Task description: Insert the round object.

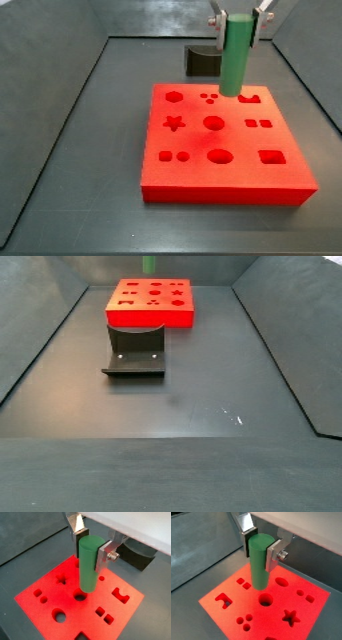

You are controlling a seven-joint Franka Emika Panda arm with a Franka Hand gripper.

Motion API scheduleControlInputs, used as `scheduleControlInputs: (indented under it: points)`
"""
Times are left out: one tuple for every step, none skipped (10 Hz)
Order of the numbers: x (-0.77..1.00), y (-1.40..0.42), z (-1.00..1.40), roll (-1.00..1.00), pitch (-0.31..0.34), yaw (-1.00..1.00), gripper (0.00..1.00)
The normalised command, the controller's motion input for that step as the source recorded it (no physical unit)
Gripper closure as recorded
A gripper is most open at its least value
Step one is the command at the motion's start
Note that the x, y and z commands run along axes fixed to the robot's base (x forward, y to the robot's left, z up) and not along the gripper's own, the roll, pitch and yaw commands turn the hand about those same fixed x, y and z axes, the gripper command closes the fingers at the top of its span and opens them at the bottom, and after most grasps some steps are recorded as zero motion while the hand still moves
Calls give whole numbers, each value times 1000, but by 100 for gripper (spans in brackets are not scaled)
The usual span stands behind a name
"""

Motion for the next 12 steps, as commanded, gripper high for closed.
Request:
scheduleControlInputs:
  points:
    - [526, -280, -277, 410, 263, -20, 100]
    - [289, -80, -154, 207, 217, -46, 100]
    - [0, 0, 0, 0, 6, 0, 100]
    - [0, 0, -43, 0, 0, 0, 100]
    - [0, -49, -294, 209, 49, 0, 100]
    - [3, -80, -411, 400, 114, 0, 100]
    - [37, -66, -386, 324, 116, 0, 100]
    - [37, 0, -203, 37, 47, 0, 100]
    - [0, -3, -183, 40, 27, 0, 100]
    - [-11, 0, -234, 0, 0, 0, 100]
    - [-166, 0, -260, 0, 0, -51, 100]
    - [-17, -26, -191, 0, 0, -9, 100]
